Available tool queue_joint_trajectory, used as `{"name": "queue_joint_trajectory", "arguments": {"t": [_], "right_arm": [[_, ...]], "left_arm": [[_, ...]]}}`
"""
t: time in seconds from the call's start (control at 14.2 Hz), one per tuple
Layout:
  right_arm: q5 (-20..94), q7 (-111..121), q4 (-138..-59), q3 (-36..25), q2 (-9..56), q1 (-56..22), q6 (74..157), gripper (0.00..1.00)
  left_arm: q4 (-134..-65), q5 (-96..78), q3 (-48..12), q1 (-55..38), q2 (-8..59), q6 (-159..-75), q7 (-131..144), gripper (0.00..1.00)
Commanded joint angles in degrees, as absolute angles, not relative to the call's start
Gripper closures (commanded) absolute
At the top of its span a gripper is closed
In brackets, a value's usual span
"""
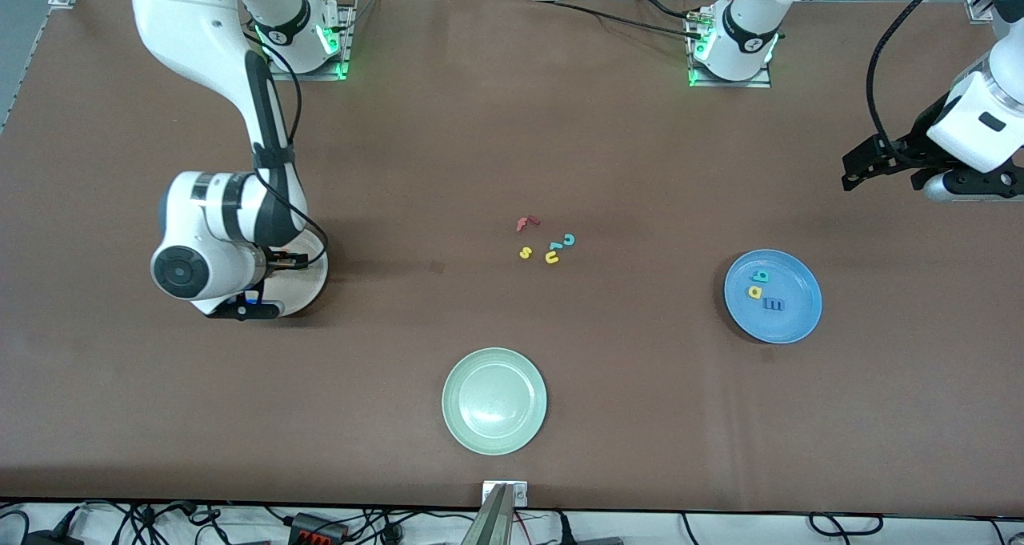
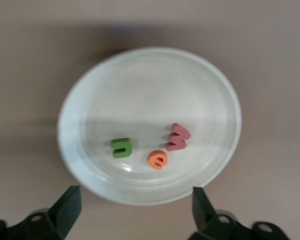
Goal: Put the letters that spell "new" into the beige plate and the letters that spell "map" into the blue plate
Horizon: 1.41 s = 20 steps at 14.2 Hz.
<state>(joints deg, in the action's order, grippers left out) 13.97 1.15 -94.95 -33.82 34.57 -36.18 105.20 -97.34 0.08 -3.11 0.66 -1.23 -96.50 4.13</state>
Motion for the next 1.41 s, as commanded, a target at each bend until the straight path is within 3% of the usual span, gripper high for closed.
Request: {"name": "queue_joint_trajectory", "arguments": {"t": [0.0, 0.21, 0.63, 0.78, 0.99, 1.2, 1.34], "right_arm": [[14.59, 2.29, -90.37, -35.85, 29.98, -35.51, 99.69, 0.00], [14.59, 2.20, -83.08, -37.00, 29.62, -35.07, 93.79, 0.00], [18.45, 1.76, -80.07, -36.92, 28.92, -34.55, 94.39, 0.00], [17.50, -0.68, -80.07, -31.06, 26.47, -30.44, 95.88, 0.00], [8.65, -4.82, -80.24, -15.43, 20.67, -19.63, 96.42, 0.00], [4.49, -6.68, -80.68, -5.04, 15.40, -9.44, 96.33, 0.00], [4.04, -6.24, -80.86, -3.69, 12.84, -6.69, 95.63, 0.00]], "left_arm": [[-98.00, -0.88, -3.25, 0.53, -2.11, -97.12, 4.48, 0.00], [-97.82, -0.70, -3.60, 0.35, -2.11, -97.12, 4.48, 0.00], [-97.56, -0.79, -3.60, 0.26, -1.93, -96.68, 4.48, 0.00], [-97.47, -0.79, -3.60, 0.18, -1.93, -96.59, 4.48, 0.00], [-97.38, -0.70, -3.69, 0.00, -1.93, -96.42, 4.31, 0.00], [-97.12, -0.70, -3.78, -0.17, -2.11, -95.36, 3.25, 0.00], [-96.51, -0.70, -4.22, -0.18, -2.11, -93.26, 3.25, 0.00]]}}
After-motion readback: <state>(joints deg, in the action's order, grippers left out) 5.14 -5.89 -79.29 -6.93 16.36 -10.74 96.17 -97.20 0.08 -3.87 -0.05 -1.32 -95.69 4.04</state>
